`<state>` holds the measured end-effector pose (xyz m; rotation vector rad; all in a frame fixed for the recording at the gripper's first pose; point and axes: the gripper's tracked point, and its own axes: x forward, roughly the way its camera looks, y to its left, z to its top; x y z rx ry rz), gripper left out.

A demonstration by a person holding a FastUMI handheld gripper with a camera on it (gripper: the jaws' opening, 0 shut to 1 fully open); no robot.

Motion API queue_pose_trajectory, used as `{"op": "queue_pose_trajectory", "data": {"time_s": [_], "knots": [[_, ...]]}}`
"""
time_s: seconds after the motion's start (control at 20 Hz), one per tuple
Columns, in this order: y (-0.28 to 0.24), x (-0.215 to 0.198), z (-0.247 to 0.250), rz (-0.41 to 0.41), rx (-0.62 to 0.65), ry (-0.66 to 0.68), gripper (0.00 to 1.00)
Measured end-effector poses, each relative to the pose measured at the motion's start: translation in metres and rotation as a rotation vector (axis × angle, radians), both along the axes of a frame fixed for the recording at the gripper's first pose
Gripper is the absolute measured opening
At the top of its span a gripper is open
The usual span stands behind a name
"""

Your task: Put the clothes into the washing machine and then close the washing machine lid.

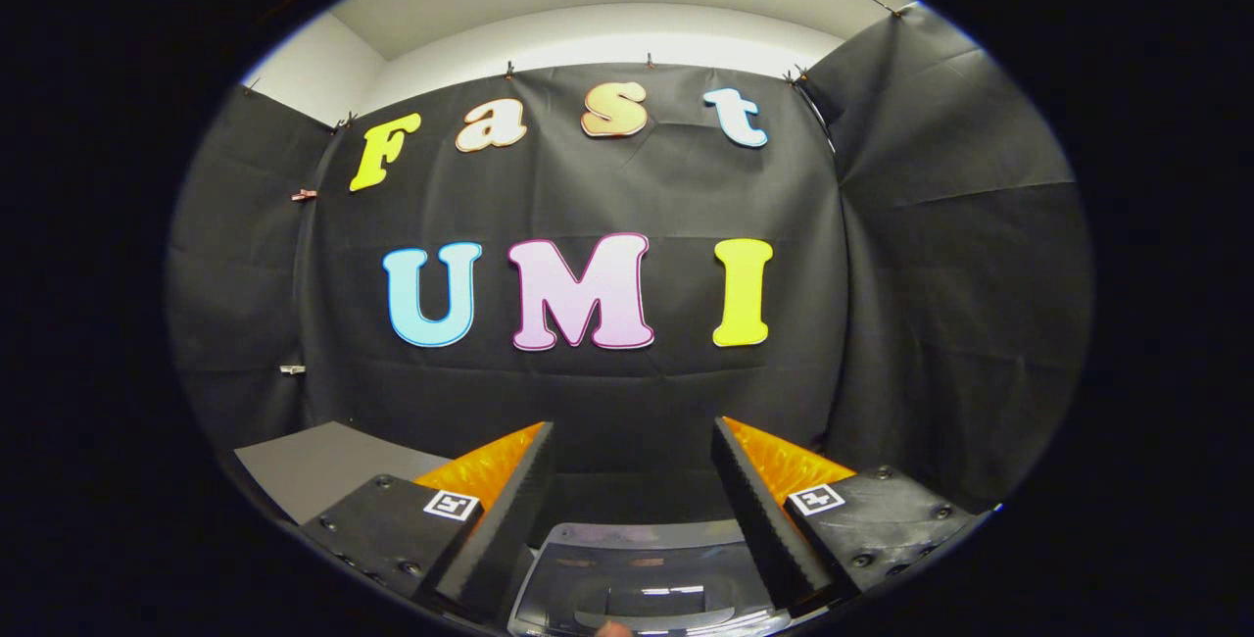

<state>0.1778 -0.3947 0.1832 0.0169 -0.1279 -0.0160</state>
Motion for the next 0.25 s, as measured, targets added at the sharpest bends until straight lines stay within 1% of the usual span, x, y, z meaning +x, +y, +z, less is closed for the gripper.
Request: {"op": "queue_pose_trajectory", "data": {"time_s": [0.15,0.25], "knots": [[0.002,0.0,0.002,-0.003,0.011,-0.003,0.99],[0.01,0.0,0.006,0.014,0.028,-0.007,0.99]]}}
